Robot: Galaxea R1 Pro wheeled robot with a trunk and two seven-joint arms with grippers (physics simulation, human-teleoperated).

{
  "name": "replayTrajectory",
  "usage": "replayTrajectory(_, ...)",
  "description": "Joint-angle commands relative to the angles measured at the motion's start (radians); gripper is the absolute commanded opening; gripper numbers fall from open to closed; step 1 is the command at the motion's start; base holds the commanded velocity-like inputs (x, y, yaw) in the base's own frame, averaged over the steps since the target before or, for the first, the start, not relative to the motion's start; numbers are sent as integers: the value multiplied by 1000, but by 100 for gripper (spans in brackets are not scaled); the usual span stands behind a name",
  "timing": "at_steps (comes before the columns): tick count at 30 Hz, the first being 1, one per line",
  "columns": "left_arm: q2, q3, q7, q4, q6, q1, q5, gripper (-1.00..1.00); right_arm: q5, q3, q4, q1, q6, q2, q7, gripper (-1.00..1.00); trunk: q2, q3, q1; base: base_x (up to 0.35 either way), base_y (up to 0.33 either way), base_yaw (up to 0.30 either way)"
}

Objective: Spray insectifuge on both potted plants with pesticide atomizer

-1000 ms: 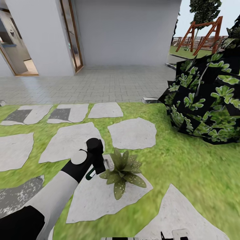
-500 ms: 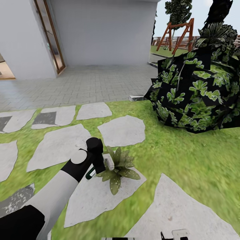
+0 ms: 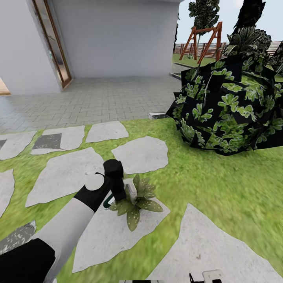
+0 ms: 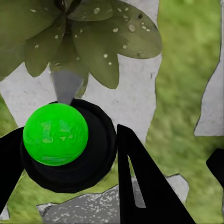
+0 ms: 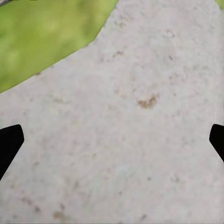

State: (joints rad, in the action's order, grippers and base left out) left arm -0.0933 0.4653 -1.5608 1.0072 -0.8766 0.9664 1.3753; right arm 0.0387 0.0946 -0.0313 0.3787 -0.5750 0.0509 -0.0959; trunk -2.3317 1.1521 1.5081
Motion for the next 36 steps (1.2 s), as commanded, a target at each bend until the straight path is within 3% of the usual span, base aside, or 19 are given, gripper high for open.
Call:
replayTrajectory(1, 0, 0, -10, 1, -11, 8, 8, -100, 4, 8, 1, 1, -1, 0, -10, 100, 0, 1, 0, 0, 0, 0)
replayTrajectory(14, 4, 1, -10, -8, -10, 19, 7, -100, 6, 8, 2, 0, -2, 3, -9, 100, 0, 1, 0, -7, 8, 0)
replayTrajectory(22, 4, 2, -10, -16, -10, 18, 7, -100, 6, 8, 2, 0, -1, 3, -8, 100, 0, 1, 0, -96, 243, 0)
replayTrajectory(32, 4, 3, -10, -16, -11, 16, 8, -100, 6, 8, 2, 0, 0, 3, -8, 100, 0, 1, 0, 106, 250, 0)
replayTrajectory(36, 2, 1, -10, -16, -12, 16, 48, -100, 6, 8, 2, 0, 0, 3, -8, 100, 0, 1, 0, -227, 199, 0)
